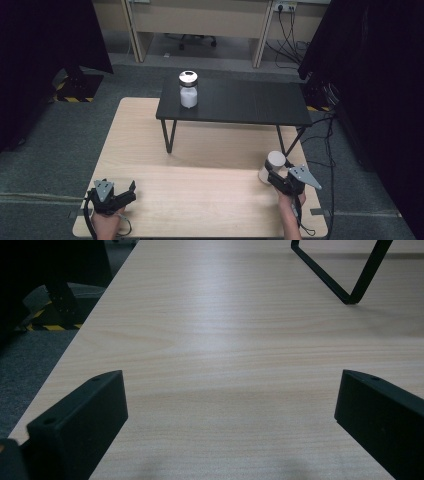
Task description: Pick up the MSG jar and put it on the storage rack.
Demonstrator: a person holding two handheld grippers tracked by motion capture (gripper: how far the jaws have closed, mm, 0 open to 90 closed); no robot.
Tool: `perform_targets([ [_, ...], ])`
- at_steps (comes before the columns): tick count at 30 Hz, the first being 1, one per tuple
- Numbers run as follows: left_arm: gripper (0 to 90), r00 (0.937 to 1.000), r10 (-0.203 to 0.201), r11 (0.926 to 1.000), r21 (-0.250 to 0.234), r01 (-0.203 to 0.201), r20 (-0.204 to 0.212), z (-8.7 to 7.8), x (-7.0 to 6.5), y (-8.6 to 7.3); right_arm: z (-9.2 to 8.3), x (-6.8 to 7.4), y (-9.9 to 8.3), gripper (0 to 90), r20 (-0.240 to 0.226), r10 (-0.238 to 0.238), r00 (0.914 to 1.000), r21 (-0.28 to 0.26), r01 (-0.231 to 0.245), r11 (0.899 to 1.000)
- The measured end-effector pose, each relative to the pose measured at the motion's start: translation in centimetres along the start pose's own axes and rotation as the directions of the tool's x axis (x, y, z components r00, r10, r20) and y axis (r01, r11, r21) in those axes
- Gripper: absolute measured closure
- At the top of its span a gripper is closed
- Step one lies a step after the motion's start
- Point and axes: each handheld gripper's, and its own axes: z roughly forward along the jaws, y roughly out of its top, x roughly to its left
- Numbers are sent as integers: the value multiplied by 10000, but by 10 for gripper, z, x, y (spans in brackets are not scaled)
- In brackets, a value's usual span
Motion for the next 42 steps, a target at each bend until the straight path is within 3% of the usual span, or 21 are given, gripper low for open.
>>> perform_targets([
  [5,0,10000,-57,10000,-31,57,53,0,1,-1,-3,-1,2,338,37,230,9997,18,-230,9997],
  [13,0,9999,-20,10000,-49,21,105,0,2,-1,-13,-3,17,338,126,28,9999,-120,-26,9999],
  [32,0,9998,-118,9998,-138,121,182,-1,3,-3,-26,-5,76,338,-27,-353,9994,-284,353,9990],
  [42,0,9996,-129,9998,-143,132,239,-1,5,-3,-27,-9,108,338,-51,-188,9998,-306,187,9994],
])
